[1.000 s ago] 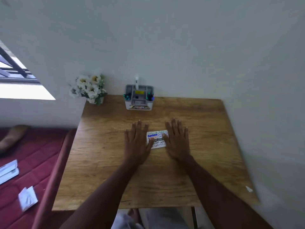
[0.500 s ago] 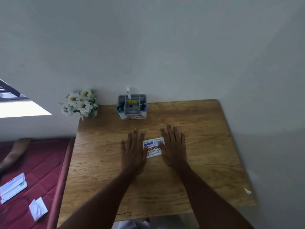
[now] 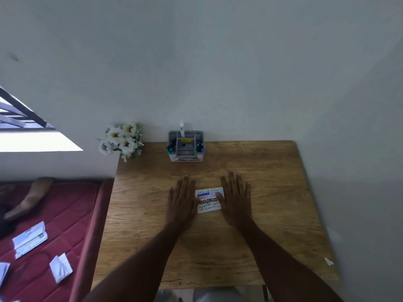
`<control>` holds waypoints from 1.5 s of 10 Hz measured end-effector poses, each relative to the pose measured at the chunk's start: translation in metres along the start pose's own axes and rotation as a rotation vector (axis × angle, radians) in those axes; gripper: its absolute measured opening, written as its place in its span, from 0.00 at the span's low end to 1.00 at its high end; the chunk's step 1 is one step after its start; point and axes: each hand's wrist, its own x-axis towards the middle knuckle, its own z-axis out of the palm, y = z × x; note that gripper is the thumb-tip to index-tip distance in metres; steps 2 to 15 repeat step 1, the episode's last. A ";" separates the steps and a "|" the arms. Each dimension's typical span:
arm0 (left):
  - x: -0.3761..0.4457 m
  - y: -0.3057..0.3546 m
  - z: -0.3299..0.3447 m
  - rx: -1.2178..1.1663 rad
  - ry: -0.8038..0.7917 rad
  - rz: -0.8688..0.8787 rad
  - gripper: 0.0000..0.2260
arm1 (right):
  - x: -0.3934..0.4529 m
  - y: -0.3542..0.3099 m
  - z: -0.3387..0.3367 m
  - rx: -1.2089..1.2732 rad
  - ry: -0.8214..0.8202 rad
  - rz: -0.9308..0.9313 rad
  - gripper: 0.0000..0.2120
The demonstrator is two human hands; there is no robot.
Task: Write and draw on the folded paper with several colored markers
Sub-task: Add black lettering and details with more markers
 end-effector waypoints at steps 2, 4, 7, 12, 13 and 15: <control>0.000 -0.024 -0.021 -0.010 0.072 -0.002 0.31 | 0.002 -0.010 -0.005 0.033 0.013 0.049 0.35; 0.000 -0.024 -0.021 -0.010 0.072 -0.002 0.31 | 0.002 -0.010 -0.005 0.033 0.013 0.049 0.35; 0.000 -0.024 -0.021 -0.010 0.072 -0.002 0.31 | 0.002 -0.010 -0.005 0.033 0.013 0.049 0.35; 0.000 -0.024 -0.021 -0.010 0.072 -0.002 0.31 | 0.002 -0.010 -0.005 0.033 0.013 0.049 0.35; 0.000 -0.024 -0.021 -0.010 0.072 -0.002 0.31 | 0.002 -0.010 -0.005 0.033 0.013 0.049 0.35; 0.000 -0.024 -0.021 -0.010 0.072 -0.002 0.31 | 0.002 -0.010 -0.005 0.033 0.013 0.049 0.35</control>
